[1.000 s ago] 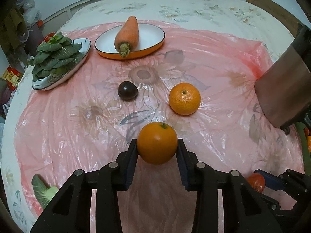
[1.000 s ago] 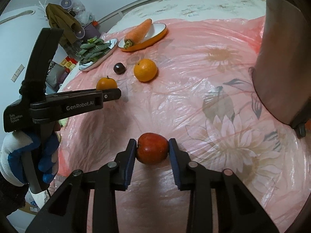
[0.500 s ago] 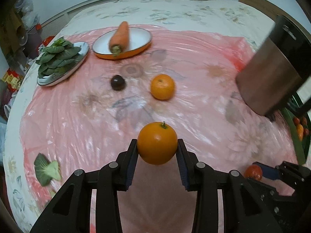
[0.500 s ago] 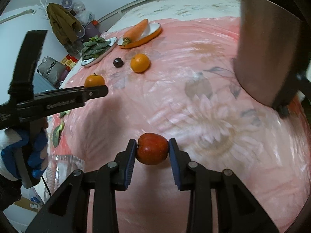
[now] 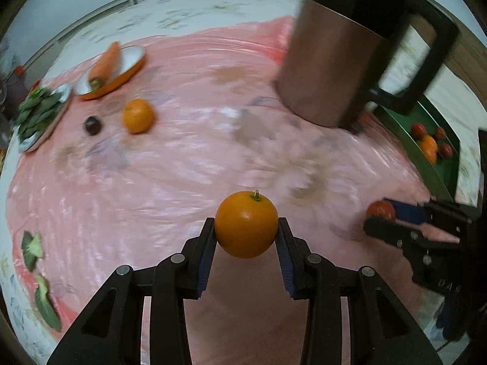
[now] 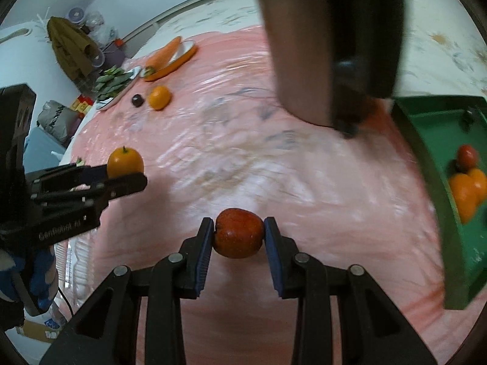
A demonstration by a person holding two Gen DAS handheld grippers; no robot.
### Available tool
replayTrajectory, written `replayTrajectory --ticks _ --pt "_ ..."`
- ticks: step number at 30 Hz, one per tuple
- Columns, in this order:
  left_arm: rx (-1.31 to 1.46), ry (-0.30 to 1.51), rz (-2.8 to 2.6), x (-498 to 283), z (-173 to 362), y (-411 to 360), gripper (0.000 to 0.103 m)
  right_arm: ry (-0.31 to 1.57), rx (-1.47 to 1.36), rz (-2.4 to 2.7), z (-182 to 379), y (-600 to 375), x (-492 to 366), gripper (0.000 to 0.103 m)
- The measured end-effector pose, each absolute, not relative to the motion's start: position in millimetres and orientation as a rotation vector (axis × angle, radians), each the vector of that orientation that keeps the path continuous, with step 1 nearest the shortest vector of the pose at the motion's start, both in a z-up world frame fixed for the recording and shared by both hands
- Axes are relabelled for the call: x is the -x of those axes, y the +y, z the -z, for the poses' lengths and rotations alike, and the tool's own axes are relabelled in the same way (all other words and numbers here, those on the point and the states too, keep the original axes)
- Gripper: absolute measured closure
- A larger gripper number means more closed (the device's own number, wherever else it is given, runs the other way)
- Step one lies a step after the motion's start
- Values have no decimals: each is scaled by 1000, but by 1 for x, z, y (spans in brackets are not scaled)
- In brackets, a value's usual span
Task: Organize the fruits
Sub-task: 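Carry the apple and orange over the green tray with both tools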
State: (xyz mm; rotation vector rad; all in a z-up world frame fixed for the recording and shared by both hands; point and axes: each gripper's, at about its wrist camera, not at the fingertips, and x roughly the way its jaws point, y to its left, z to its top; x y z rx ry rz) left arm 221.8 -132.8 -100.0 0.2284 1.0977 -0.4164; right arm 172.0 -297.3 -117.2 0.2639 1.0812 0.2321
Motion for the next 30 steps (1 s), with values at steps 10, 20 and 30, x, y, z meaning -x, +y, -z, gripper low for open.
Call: replayTrajectory --ticks 10,20,30 --pt "-312 1105 580 -189 103 -213 69 1043 -296 -98 97 -373 -145 47" --pt "-356 1094 736 -162 97 -298 69 1017 -323 54 94 -452 -124 47" --pt "-353 1049 849 -169 91 -414 69 977 -303 203 90 -558 -118 48"
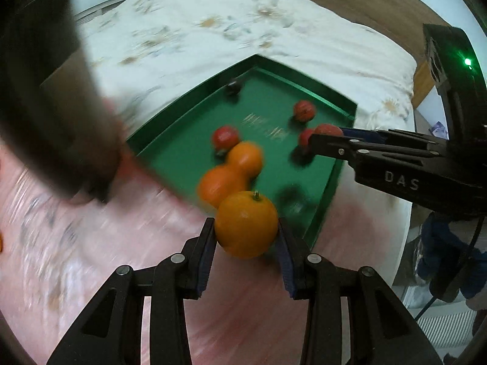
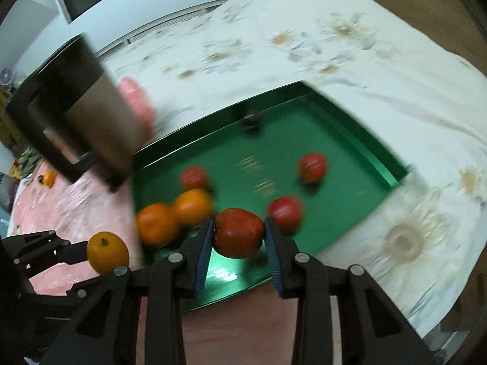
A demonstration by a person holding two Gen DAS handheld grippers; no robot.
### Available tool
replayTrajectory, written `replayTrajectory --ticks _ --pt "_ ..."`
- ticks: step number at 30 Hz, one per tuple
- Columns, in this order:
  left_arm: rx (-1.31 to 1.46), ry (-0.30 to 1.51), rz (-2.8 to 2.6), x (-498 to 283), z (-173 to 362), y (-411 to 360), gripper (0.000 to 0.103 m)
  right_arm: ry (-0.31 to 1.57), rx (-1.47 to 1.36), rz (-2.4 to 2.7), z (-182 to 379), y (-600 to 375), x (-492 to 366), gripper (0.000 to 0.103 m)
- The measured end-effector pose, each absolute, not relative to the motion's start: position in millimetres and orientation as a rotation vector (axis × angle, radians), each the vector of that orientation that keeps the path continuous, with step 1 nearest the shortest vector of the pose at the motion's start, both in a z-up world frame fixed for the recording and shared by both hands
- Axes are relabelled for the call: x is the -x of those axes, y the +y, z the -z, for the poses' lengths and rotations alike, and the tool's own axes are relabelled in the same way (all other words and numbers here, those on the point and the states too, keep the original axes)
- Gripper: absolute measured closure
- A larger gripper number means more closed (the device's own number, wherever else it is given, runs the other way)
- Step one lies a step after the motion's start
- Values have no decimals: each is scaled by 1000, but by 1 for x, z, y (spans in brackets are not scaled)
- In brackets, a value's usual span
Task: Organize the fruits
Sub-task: 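Carry the apple and orange over the green tray with both tools, then open both tools to release the apple and orange into the tray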
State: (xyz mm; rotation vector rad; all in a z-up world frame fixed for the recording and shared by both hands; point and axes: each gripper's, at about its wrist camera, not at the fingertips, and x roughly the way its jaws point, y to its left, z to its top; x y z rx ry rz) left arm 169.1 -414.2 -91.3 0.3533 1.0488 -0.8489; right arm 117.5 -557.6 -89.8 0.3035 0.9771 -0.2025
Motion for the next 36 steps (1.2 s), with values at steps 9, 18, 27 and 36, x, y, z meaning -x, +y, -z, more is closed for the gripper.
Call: replayTrajectory --ticks 9,18,27,36 --pt "-404 1074 843 -174 121 -489 69 1027 -188 248 109 -630 -129 48" --pt "-441 1086 811 -176 139 -507 69 1068 -110 250 131 -656 -145 48" --pt "-469 1081 806 -174 141 -511 69 1072 -114 227 140 -657 -154 47" --pt "-464 1093 810 -177 140 -511 69 1065 -126 243 140 -658 -153 36"
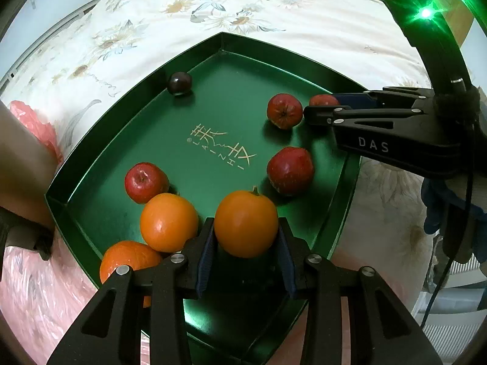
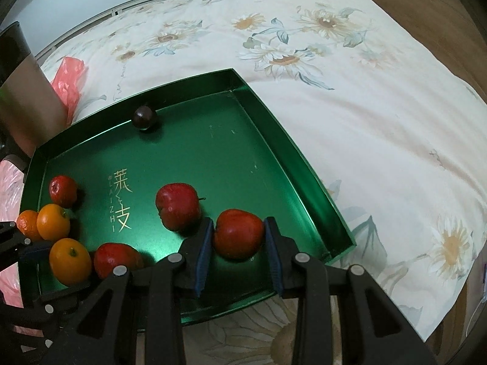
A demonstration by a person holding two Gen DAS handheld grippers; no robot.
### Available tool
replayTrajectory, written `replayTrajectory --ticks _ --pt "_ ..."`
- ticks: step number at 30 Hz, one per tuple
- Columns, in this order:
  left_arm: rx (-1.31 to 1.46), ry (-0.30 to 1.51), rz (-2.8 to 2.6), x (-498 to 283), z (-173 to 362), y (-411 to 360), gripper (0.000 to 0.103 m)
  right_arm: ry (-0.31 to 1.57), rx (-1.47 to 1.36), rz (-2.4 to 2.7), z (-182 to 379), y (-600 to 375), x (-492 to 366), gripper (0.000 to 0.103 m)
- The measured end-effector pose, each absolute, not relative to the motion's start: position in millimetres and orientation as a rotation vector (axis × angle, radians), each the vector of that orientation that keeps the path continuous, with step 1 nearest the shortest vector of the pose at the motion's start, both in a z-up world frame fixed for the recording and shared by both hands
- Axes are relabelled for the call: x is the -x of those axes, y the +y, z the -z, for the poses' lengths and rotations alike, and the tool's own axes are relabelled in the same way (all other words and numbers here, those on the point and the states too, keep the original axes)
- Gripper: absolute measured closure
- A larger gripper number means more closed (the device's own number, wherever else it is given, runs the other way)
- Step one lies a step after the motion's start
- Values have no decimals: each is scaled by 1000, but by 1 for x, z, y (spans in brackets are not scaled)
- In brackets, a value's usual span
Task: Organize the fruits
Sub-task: 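Open both tools to release the apple and orange into the tray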
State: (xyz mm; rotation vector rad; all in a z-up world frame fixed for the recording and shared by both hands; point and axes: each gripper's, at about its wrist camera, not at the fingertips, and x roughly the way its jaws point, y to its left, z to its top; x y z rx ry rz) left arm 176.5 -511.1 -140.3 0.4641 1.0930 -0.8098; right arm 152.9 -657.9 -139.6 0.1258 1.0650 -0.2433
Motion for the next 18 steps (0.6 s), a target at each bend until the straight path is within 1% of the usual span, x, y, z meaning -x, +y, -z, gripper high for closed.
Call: replayTrajectory --ticks 1,3,4,6,9,11,13,18 --pt "-465 1093 811 -176 140 -510 69 1062 -129 247 139 -658 -152 27" --pt "-468 1088 818 -174 138 -508 69 1052 -141 257 136 -659 -150 21" --pt "-470 1080 821 -172 136 -507 69 1049 -143 259 135 -659 -149 15" --pt "-472 1065 825 -169 132 -506 68 1043 -140 266 132 -657 -148 8" --pt "-467 1052 829 -166 126 -503 66 1041 -134 267 128 -655 -147 5" --pt "-461 1045 827 -165 121 -500 64 1037 -128 269 124 -652 -147 0" --pt "-453 1039 823 -165 117 -495 60 1031 -127 270 121 -649 -146 0" --pt "-413 1028 810 -167 108 -481 57 1022 -134 276 114 -643 -143 0"
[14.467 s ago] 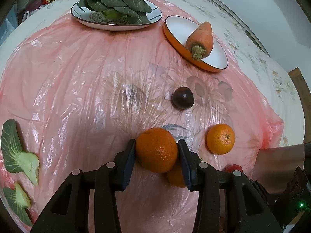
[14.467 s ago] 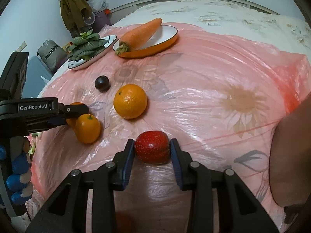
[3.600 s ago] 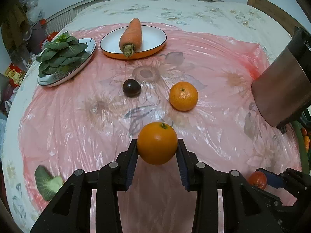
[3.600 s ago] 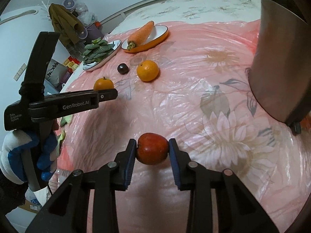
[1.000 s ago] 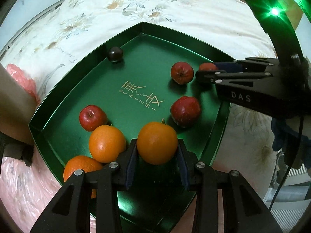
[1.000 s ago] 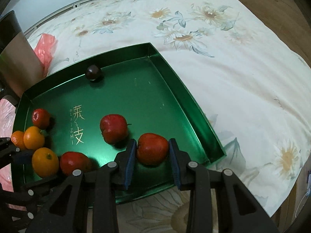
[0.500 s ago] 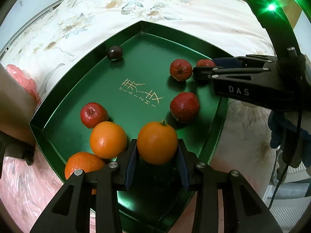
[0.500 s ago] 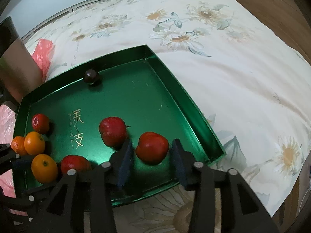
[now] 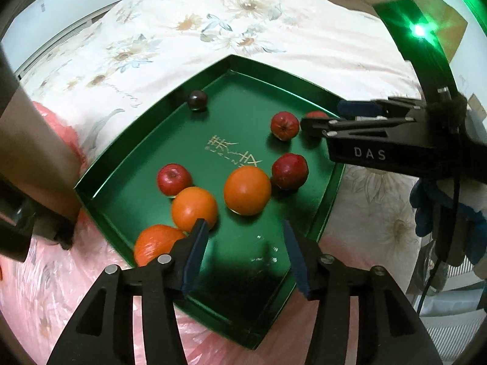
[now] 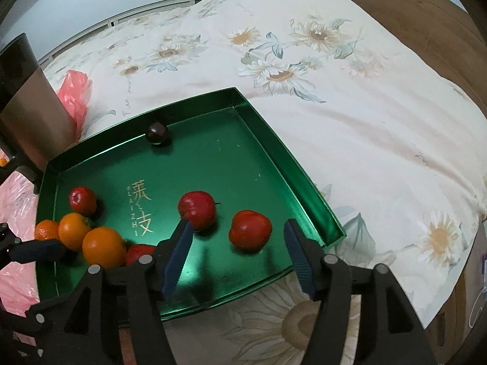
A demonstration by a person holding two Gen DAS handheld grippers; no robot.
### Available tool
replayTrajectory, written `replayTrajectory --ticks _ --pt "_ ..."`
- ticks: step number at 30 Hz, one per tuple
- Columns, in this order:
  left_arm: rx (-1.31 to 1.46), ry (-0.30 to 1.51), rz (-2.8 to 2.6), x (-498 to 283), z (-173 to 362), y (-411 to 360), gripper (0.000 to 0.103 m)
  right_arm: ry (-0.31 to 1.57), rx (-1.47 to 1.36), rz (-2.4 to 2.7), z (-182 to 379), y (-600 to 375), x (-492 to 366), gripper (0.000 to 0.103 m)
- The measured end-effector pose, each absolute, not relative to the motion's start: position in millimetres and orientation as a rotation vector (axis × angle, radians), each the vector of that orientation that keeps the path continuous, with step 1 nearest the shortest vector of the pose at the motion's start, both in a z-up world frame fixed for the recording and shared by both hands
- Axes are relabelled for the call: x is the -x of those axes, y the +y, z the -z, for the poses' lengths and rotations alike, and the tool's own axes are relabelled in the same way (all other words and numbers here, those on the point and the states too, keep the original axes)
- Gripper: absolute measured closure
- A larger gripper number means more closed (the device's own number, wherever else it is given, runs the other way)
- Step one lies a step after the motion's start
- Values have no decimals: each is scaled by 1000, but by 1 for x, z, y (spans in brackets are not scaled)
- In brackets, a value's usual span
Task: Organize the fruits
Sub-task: 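Open both tools to release the apple and orange into the tray, then move both open tools back over the remaining fruit on the pink sheet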
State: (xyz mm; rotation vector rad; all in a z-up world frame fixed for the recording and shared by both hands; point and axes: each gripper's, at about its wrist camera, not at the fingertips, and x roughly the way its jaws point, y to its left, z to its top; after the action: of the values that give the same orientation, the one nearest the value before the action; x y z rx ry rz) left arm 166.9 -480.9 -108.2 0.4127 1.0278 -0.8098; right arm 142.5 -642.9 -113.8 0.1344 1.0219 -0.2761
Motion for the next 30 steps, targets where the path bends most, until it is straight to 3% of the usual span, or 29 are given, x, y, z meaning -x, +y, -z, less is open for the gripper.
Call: replayTrajectory --ticks 8,18,30 --pt "-394 963 835 -156 95 -458 54 1009 -142 293 104 -630 -132 0" --pt "-339 1005 785 -157 87 -417 46 992 -134 287 85 -596 -120 0" --pt "-341 1012 697 -153 79 -332 46 985 -156 217 76 -511 -106 0"
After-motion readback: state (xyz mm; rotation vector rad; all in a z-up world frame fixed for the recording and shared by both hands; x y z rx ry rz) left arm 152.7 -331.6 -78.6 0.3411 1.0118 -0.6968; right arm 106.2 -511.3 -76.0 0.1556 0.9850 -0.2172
